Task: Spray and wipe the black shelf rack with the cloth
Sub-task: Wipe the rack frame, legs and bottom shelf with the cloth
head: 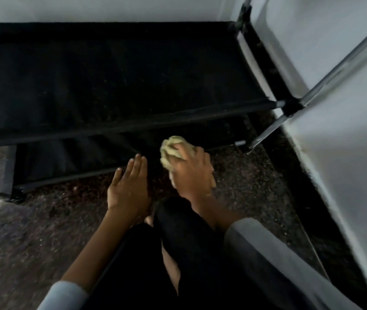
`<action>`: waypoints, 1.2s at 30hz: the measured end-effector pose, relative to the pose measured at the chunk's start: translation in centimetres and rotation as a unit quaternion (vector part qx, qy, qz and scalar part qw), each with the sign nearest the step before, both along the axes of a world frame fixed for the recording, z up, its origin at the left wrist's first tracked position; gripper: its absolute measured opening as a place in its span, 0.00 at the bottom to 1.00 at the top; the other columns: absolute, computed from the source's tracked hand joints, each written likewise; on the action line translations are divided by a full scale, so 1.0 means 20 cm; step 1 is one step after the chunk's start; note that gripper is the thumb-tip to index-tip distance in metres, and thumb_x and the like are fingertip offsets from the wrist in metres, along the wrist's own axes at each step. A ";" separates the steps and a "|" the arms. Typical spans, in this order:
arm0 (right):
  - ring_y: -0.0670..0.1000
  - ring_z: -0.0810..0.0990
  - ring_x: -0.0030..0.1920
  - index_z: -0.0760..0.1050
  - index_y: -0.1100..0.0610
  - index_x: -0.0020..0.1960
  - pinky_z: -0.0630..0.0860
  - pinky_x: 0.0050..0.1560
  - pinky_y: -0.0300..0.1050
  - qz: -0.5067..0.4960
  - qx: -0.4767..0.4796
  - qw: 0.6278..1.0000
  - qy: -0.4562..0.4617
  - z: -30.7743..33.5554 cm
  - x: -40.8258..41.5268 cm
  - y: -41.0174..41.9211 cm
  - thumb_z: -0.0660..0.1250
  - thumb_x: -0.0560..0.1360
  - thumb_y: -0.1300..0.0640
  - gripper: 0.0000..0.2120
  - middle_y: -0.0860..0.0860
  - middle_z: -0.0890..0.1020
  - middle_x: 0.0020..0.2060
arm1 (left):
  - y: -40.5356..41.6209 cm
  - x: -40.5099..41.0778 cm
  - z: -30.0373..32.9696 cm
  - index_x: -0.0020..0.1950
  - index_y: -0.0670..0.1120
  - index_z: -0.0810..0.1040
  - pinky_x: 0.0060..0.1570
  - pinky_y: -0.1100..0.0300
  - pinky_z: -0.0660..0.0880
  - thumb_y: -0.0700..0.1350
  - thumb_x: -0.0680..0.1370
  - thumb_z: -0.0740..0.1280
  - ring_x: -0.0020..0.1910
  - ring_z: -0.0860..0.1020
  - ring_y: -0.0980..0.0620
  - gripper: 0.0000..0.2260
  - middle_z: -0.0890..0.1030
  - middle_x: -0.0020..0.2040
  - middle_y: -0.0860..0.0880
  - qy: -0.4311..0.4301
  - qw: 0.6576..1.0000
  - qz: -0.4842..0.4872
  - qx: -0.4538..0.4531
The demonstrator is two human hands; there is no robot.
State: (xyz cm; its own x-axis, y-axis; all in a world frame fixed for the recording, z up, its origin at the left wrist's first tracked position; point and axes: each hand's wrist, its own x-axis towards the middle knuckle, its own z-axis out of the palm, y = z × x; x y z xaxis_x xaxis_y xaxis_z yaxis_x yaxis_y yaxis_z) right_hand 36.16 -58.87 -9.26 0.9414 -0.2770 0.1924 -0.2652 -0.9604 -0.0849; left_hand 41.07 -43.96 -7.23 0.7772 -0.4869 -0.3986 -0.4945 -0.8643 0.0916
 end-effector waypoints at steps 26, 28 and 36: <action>0.63 0.76 0.55 0.72 0.63 0.63 0.70 0.55 0.51 -0.454 0.315 0.822 -0.137 0.14 -0.21 -0.35 0.61 0.79 0.48 0.21 0.58 0.67 0.62 | -0.01 0.03 0.04 0.76 0.41 0.34 0.74 0.52 0.41 0.56 0.78 0.60 0.76 0.37 0.48 0.41 0.35 0.77 0.45 0.082 0.996 -0.028 0.006; 0.64 0.75 0.55 0.71 0.64 0.63 0.71 0.56 0.51 -0.403 0.315 0.853 -0.105 0.14 -0.17 -0.34 0.61 0.79 0.47 0.22 0.58 0.65 0.64 | -0.01 0.03 0.04 0.76 0.41 0.34 0.74 0.52 0.41 0.54 0.79 0.60 0.76 0.38 0.47 0.40 0.35 0.77 0.45 0.077 0.997 -0.029 0.010; 0.54 0.77 0.50 0.76 0.58 0.54 0.73 0.53 0.49 -0.152 0.415 0.897 0.024 0.08 -0.19 -0.19 0.65 0.78 0.52 0.11 0.49 0.67 0.56 | -0.02 0.05 0.05 0.76 0.42 0.35 0.74 0.51 0.42 0.54 0.79 0.60 0.77 0.39 0.48 0.40 0.36 0.77 0.45 0.086 0.996 -0.026 0.025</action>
State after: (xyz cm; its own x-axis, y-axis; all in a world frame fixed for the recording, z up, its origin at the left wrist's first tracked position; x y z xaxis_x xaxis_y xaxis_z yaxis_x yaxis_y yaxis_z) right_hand 32.29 -62.72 -7.59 0.8003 -0.5510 -0.2365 -0.5257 -0.4550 -0.7187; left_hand 42.00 -44.32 -6.23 0.6699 -0.5004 -0.5486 -0.5191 -0.8439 0.1359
